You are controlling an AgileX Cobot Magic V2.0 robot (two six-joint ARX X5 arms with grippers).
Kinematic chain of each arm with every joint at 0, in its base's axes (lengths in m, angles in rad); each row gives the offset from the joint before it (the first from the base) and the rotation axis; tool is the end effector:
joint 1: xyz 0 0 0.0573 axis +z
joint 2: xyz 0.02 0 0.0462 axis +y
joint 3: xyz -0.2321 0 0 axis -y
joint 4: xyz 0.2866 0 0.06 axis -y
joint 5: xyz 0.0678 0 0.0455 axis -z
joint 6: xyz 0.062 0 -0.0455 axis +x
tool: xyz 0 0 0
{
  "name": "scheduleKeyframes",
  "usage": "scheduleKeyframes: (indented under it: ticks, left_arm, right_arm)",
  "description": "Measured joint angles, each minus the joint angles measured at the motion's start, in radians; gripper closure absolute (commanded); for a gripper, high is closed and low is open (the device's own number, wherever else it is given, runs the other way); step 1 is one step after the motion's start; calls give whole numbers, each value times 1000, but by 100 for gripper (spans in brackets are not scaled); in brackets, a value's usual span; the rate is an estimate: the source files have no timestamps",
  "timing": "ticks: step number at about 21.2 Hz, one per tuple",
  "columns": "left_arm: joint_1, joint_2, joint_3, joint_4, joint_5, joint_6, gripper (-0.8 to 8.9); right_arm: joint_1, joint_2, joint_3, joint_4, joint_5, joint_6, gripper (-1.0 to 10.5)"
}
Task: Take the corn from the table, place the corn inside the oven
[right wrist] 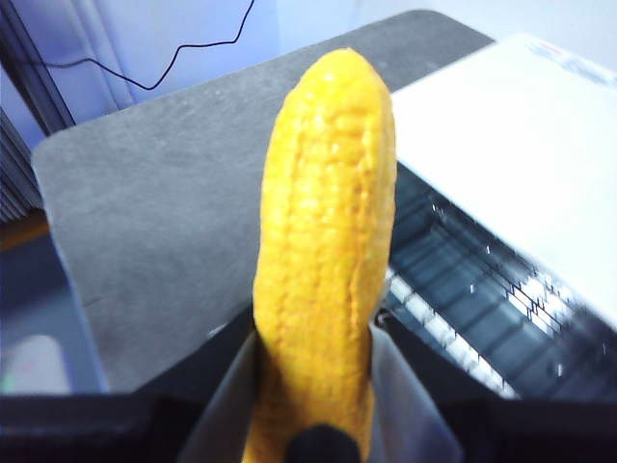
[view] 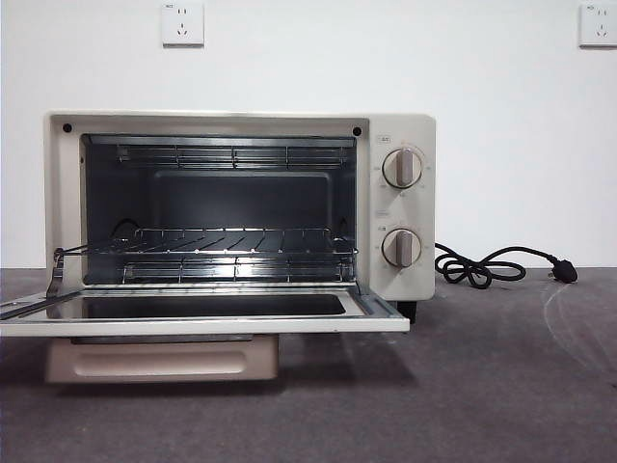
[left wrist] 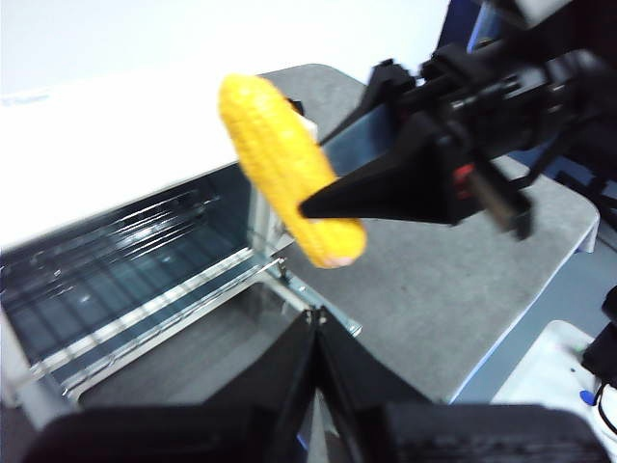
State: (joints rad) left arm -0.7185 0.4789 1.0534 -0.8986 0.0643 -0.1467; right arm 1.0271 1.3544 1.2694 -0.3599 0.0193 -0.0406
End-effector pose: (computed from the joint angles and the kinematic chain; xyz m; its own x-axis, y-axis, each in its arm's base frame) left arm 0.1065 -0.0984 0.3753 0.6698 -0.6711 -0.3178 0.6602 0.7341 -0.1588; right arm 0.1966 0.3229 0.3098 0.4834 0.7624 -0.4303 -0.8550 0.5167 -0.0449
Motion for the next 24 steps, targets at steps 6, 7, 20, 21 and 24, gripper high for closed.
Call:
scheduleKeyframes:
  ticks: [6, 7, 20, 21, 24]
  left_arm:
    - [0, -71, 0, -65, -10, -23, 819]
    - [0, -77, 0, -69, -10, -23, 819]
    - [0, -90, 0, -84, -65, -23, 819]
    - [0, -90, 0, -84, -66, -23, 819]
    - [-1, -90, 0, -84, -66, -23, 819]
  right_arm:
    - [0, 132, 0, 136, 73, -194, 959]
    - [0, 154, 0, 149, 92, -229, 959]
    - [-1, 416, 0, 310, 381, -717, 959]
    - [-1, 428, 0, 322, 401, -753, 959]
    - [-9, 468, 0, 357, 454, -872, 959]
